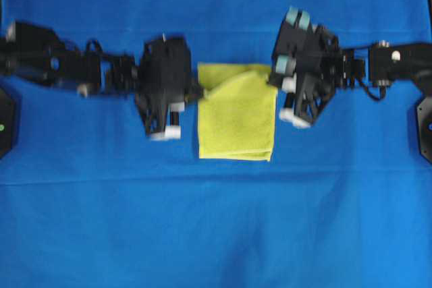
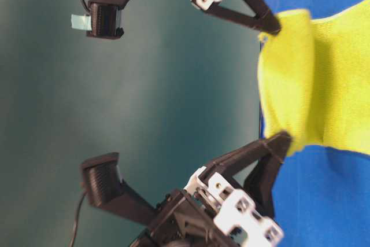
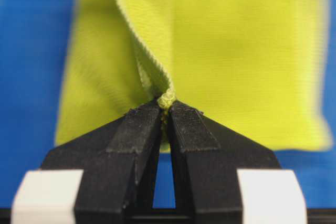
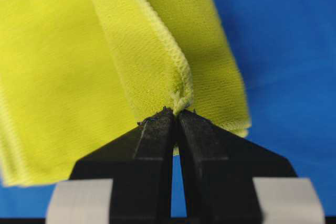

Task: Fold the yellow towel.
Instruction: 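Pull the far corners toward the near edge, folding the strip in half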

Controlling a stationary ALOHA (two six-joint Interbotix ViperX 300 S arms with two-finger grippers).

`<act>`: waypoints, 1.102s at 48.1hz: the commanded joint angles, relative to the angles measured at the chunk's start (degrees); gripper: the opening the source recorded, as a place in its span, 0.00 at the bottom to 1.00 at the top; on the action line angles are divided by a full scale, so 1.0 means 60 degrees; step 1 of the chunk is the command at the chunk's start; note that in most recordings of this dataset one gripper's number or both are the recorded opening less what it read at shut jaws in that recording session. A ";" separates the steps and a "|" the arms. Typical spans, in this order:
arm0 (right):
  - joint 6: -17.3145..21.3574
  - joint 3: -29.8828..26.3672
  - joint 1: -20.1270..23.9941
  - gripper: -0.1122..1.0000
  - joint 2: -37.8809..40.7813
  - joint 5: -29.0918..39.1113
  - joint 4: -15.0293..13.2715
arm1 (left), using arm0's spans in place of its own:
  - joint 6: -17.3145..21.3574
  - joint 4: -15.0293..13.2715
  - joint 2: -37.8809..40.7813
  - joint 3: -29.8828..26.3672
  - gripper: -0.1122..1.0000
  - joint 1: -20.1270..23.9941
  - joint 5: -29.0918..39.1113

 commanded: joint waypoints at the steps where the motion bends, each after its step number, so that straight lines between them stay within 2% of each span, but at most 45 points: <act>1: 0.0220 0.0015 0.0396 0.12 -0.0117 0.0044 -0.0015 | -0.0176 -0.0015 0.0029 -0.0117 0.13 -0.0425 -0.0044; 15: 0.0835 0.0176 0.1128 0.12 0.0483 -0.0352 -0.0015 | -0.0923 -0.0015 0.0776 -0.0117 0.13 -0.1157 -0.0381; 23: 0.0967 0.0205 0.1245 0.12 0.0732 -0.0850 0.0000 | -0.0923 -0.0015 0.0864 -0.0029 0.13 -0.1304 -0.0688; 42: 0.0967 0.0220 0.1274 0.12 0.0732 -0.0938 0.0015 | -0.0923 -0.0029 0.1128 0.0073 0.13 -0.1245 -0.1465; 45: 0.0967 0.0220 0.1304 0.13 0.0732 -0.0938 0.0000 | -0.0923 -0.0015 0.1128 0.0073 0.20 -0.1230 -0.1465; 49: 0.0967 0.0220 0.1377 0.15 0.0732 -0.1011 0.0015 | -0.0923 -0.0015 0.1128 0.0073 0.41 -0.1245 -0.1465; 53: 0.0967 0.0205 0.1450 0.36 0.0732 -0.1040 0.0000 | -0.0923 -0.0029 0.1113 0.0073 0.60 -0.1245 -0.1465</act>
